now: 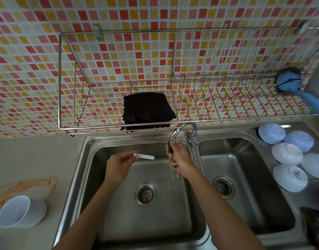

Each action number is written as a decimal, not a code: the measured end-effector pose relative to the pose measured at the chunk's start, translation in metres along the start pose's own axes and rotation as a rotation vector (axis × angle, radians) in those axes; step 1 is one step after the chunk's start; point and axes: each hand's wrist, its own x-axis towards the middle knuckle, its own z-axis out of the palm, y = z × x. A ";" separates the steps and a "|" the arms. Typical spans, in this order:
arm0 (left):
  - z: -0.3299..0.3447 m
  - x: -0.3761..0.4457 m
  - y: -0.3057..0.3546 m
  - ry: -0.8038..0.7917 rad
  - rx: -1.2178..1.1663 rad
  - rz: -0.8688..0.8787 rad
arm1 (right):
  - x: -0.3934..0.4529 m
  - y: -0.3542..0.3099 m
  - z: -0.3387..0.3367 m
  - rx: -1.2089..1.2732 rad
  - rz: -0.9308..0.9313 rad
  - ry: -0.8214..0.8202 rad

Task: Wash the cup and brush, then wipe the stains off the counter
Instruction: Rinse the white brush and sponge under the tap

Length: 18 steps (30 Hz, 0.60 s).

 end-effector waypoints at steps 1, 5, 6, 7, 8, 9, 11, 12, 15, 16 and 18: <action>0.002 0.001 0.001 -0.005 0.000 -0.004 | 0.000 -0.001 -0.002 -0.019 -0.005 -0.011; 0.012 0.006 0.005 -0.031 0.009 -0.013 | 0.001 0.000 -0.009 -0.235 -0.082 -0.027; 0.016 0.007 0.006 -0.042 0.014 -0.003 | 0.001 0.001 -0.011 -0.284 -0.116 -0.019; 0.020 0.008 0.008 -0.053 0.021 0.004 | 0.002 0.001 -0.012 -0.343 -0.151 -0.008; 0.025 0.009 0.010 -0.061 0.025 0.008 | 0.002 0.002 -0.014 -0.398 -0.185 0.002; 0.030 0.011 0.012 -0.065 0.018 0.008 | 0.004 0.003 -0.016 -0.447 -0.214 0.015; 0.040 0.013 0.016 -0.077 -0.001 0.006 | 0.007 0.004 -0.023 -0.523 -0.248 0.069; 0.046 0.014 0.017 -0.088 -0.008 0.010 | 0.010 0.005 -0.028 -0.539 -0.254 0.108; 0.062 0.018 0.024 -0.130 -0.009 0.040 | 0.020 0.006 -0.049 -0.580 -0.211 0.209; 0.066 0.019 0.026 -0.145 -0.006 0.050 | 0.023 0.005 -0.056 -0.583 -0.177 0.207; 0.075 0.022 0.030 -0.171 -0.024 0.056 | 0.031 0.001 -0.065 -0.556 -0.096 0.156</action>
